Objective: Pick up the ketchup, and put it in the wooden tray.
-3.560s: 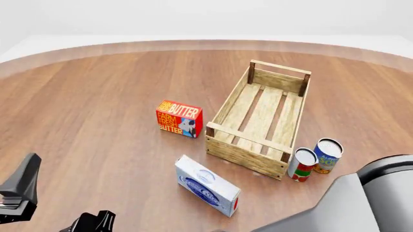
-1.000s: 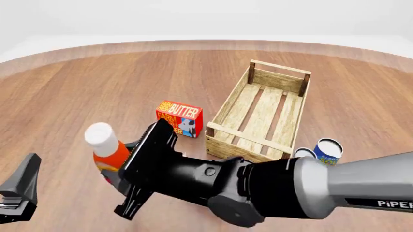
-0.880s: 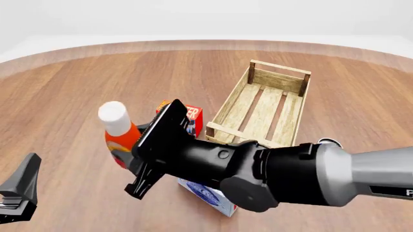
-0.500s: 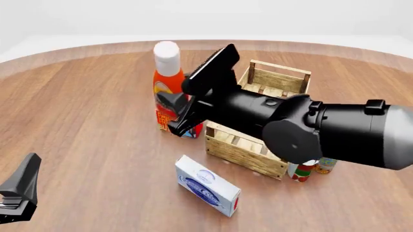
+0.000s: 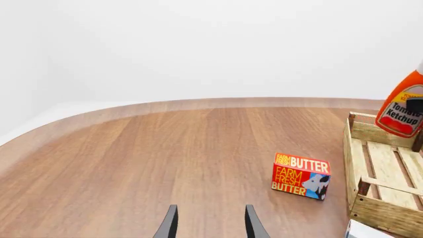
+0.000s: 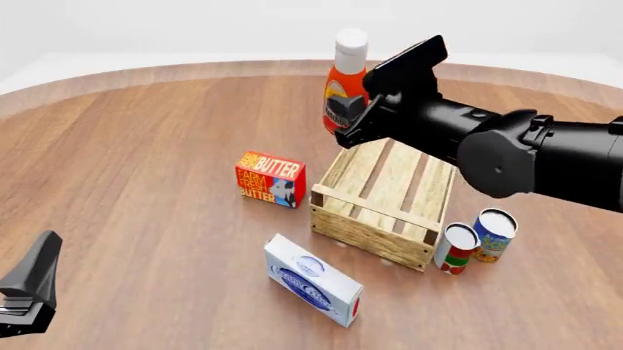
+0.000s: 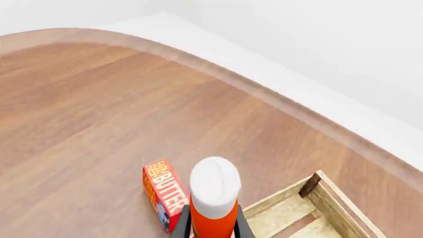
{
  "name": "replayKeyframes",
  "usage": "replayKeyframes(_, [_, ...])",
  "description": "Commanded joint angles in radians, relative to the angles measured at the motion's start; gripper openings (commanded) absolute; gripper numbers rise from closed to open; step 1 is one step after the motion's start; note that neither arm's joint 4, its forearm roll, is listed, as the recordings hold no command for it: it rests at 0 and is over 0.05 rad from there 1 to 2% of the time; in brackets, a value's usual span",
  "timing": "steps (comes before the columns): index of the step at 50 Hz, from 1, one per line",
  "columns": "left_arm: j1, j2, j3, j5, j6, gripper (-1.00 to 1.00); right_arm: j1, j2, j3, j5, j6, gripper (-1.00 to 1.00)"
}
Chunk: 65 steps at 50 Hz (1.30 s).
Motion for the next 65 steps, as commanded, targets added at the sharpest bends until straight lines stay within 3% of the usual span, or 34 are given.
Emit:
replayKeyframes(1, [0.000,0.000,0.000,0.000,0.000,1.00,-0.152,-0.008,0.015,0.007,0.043,-1.00])
replayKeyframes(14, [0.000,0.000,0.000,0.000,0.000,1.00,-0.289,0.080,0.029,-0.042,0.074,-1.00])
replayKeyframes(30, [0.000,0.000,0.000,0.000,0.000,1.00,-0.353,0.211,0.052,-0.136,0.089,-1.00])
replayKeyframes(38, [0.000,0.000,0.000,0.000,0.000,1.00,-0.348,0.309,0.055,-0.198,0.092,-1.00])
replayKeyframes(65, [0.000,0.000,0.000,0.000,0.000,1.00,-0.325,0.420,0.046,-0.255,0.099,-1.00])
